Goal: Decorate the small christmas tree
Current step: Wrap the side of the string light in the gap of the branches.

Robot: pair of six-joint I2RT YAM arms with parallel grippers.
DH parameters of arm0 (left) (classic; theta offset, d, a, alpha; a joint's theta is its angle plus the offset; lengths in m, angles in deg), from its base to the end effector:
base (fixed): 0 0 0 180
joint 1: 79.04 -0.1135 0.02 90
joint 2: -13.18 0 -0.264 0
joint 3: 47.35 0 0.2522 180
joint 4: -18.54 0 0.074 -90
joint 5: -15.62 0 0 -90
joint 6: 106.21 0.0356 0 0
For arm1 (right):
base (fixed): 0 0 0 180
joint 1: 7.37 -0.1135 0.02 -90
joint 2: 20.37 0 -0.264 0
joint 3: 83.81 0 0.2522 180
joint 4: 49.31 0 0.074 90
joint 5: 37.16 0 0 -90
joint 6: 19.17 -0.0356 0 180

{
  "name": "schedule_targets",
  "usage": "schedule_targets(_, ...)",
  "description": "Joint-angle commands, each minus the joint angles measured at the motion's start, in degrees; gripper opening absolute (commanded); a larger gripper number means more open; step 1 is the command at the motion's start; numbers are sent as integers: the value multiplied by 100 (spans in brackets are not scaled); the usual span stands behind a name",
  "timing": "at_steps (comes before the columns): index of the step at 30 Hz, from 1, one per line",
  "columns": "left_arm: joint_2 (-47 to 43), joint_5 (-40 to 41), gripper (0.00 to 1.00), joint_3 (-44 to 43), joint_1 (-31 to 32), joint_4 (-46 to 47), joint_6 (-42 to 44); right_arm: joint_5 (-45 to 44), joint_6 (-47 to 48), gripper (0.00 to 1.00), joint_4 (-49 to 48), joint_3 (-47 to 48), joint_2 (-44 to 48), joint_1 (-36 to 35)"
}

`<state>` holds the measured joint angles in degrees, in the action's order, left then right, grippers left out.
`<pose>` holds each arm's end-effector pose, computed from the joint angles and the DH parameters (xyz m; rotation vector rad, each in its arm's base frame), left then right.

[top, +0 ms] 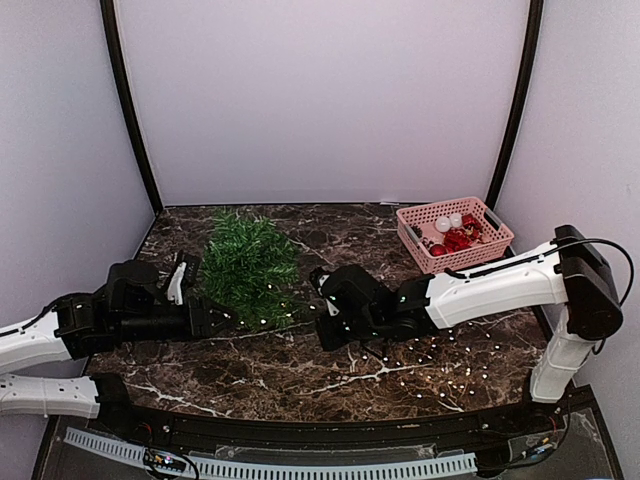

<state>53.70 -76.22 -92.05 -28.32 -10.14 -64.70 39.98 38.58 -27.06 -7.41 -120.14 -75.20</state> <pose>0.1071 -0.1327 0.2580 0.0652 2.1877 -1.0949 0.1478 0.3418 0.1959 -0.6329 2.3361 0.5809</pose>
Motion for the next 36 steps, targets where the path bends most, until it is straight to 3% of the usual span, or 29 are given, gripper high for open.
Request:
schedule_targets(1,146,-47,47,232,33,410,-213,-5,-34,0,-287,84,-46,-46)
schedule_targets(8,335,-45,49,468,30,806,-371,3,-20,0,-295,107,-68,-46)
schedule_targets(22,702,420,27,529,34,1122,-415,0,-66,0,-312,41,-35,-46)
schedule_targets(32,839,518,30,554,26,1125,-486,47,-27,0,-324,-36,-12,-72)
schedule_targets(36,896,512,25,558,26,1247,-477,14,-35,0,-331,-39,-16,-100)
